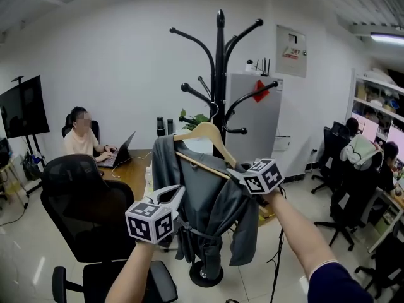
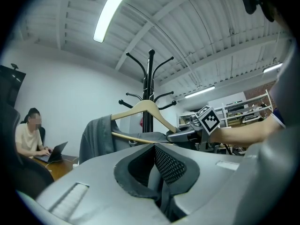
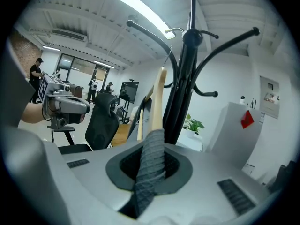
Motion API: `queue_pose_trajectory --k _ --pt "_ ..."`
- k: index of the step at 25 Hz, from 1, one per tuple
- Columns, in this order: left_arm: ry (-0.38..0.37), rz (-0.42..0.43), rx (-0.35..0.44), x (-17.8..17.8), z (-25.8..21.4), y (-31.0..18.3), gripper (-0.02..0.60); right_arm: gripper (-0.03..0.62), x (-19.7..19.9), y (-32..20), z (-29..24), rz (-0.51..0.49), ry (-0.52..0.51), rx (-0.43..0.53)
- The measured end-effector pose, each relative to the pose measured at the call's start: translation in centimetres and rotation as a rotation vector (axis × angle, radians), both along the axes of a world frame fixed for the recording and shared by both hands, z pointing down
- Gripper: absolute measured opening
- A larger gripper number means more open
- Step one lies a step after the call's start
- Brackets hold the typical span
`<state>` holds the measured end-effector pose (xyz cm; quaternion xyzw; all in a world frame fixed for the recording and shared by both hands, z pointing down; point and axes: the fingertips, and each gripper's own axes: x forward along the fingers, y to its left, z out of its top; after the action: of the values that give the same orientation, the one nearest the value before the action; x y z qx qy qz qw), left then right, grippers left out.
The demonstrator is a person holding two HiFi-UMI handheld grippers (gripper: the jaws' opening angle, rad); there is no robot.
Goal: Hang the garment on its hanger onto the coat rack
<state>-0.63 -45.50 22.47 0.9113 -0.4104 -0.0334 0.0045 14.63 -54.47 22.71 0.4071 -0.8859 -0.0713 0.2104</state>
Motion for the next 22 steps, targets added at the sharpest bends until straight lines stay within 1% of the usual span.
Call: queue_pose_trajectory --k 4,7,12,16,19,22 --pt "0.001 -0.011 -0.025 -0.1 1.4 -0.2 0.0 0.026 1.1 -0.7 2.9 0.016 -0.009 -0.06" --pt "0.007 -0.023 -0.043 -0.4 2.4 -0.4 0.0 0.026 1.4 -1.0 4.6 0.013 0.001 -0.08" --pt "0.008 -0.026 -0.072 -0.1 4.1 -0.4 0.0 0.026 1.1 -1.1 5.3 -0.006 -0.01 -0.074" --pt "0.015 -0.029 -0.104 0.3 5.6 0.0 0.0 0.028 1.1 -1.1 6.0 -0.016 0.009 -0.079" --pt "0.012 -0.026 -0.13 0.4 6.9 0.5 0.0 0.031 1.4 -0.7 7.6 -0.007 0.034 -0.078" --pt "0.007 -0.032 -0.148 0.0 7.7 0.7 0.0 0.031 1.3 -0.9 7.6 0.006 0.031 -0.061"
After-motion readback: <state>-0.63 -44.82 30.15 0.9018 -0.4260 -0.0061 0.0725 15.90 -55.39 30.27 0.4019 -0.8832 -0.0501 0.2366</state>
